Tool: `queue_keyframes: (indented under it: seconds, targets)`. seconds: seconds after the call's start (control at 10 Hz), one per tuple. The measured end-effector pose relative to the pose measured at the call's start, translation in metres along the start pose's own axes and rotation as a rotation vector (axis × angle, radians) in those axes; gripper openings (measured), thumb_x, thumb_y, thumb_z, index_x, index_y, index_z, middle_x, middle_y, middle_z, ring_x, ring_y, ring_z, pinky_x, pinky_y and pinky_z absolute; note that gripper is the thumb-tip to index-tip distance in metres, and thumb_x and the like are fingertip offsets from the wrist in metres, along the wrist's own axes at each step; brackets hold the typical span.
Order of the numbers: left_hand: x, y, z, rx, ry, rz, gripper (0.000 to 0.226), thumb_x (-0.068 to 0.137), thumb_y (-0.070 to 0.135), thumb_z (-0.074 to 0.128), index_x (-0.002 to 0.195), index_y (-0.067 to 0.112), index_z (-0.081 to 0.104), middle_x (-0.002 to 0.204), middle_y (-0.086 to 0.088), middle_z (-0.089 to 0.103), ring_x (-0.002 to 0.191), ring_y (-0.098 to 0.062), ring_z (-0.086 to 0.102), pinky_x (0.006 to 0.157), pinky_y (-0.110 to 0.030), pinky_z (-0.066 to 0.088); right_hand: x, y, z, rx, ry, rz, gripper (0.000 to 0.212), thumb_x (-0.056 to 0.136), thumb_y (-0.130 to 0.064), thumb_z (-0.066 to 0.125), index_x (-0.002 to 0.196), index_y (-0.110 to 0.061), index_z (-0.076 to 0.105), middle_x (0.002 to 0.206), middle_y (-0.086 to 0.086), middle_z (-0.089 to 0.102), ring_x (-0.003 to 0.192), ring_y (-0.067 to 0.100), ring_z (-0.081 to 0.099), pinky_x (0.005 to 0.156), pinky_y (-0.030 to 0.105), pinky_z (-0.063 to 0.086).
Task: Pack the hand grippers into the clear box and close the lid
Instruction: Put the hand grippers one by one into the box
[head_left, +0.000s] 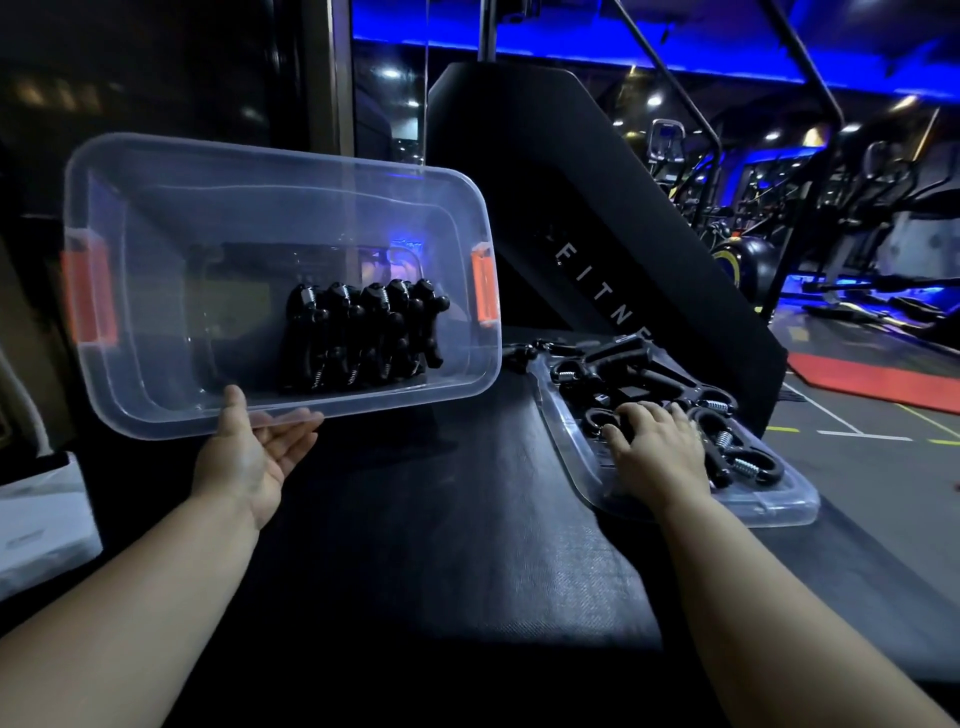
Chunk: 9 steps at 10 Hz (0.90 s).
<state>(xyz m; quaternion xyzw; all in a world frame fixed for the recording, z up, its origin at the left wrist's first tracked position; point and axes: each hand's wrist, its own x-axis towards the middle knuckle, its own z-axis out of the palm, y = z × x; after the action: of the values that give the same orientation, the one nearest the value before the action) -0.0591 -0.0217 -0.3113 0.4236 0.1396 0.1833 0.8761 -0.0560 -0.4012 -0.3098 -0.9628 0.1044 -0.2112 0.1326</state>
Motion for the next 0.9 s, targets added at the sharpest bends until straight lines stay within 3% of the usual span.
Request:
queue_keyframes:
  seconds: [0.1,0.2,0.3,0.4,0.9]
  targets:
    - [-0.001,0.000,0.001,-0.002,0.004,0.002,0.042,0.098,0.052,0.036,0.074,0.018,0.042,0.063,-0.006,0.072,0.064,-0.018,0.072,0.072,-0.034,0.054,-0.001,0.002,-0.002,0.031,0.063,0.027,0.050,0.092,-0.053,0.045,0.135,-0.027,0.048,0.144,0.000,0.045,0.143,0.024,0.023,0.117,0.049,0.004]
    - [-0.002,0.001,0.001,-0.006,0.006,0.002,0.042,0.098,0.052,0.037,0.075,0.018,0.042,0.063,-0.006,0.072,0.064,-0.018,0.072,0.072,-0.034,0.054,-0.003,0.007,-0.009,0.049,0.144,0.206,0.064,0.089,-0.060,0.044,0.140,-0.021,0.041,0.147,0.012,0.038,0.142,0.028,0.021,0.115,0.054,0.001]
    - [-0.003,0.001,0.001,0.000,0.005,0.002,0.042,0.098,0.052,0.036,0.075,0.018,0.042,0.064,-0.006,0.072,0.065,-0.018,0.072,0.072,-0.035,0.054,-0.006,0.014,-0.016,0.053,0.058,0.456,0.086,0.081,-0.074,0.043,0.145,-0.017,0.029,0.152,0.020,0.026,0.142,0.036,0.018,0.113,0.060,0.008]
    - [-0.003,0.001,0.001,0.002,-0.002,0.004,0.043,0.098,0.052,0.035,0.074,0.018,0.042,0.063,-0.006,0.072,0.063,-0.018,0.072,0.073,-0.035,0.054,-0.006,0.019,-0.016,0.047,-0.002,0.557,0.101,0.071,-0.085,0.043,0.145,-0.018,0.028,0.148,0.024,0.027,0.137,0.040,0.024,0.110,0.059,0.016]
    - [-0.001,0.000,-0.001,0.012,0.000,0.002,0.044,0.098,0.053,0.036,0.073,0.018,0.042,0.065,-0.007,0.072,0.064,-0.019,0.072,0.072,-0.034,0.053,-0.005,0.020,-0.024,0.166,0.049,0.567,0.119,0.057,-0.083,0.063,0.145,-0.017,0.018,0.135,0.034,0.037,0.124,0.045,0.040,0.099,0.053,0.031]
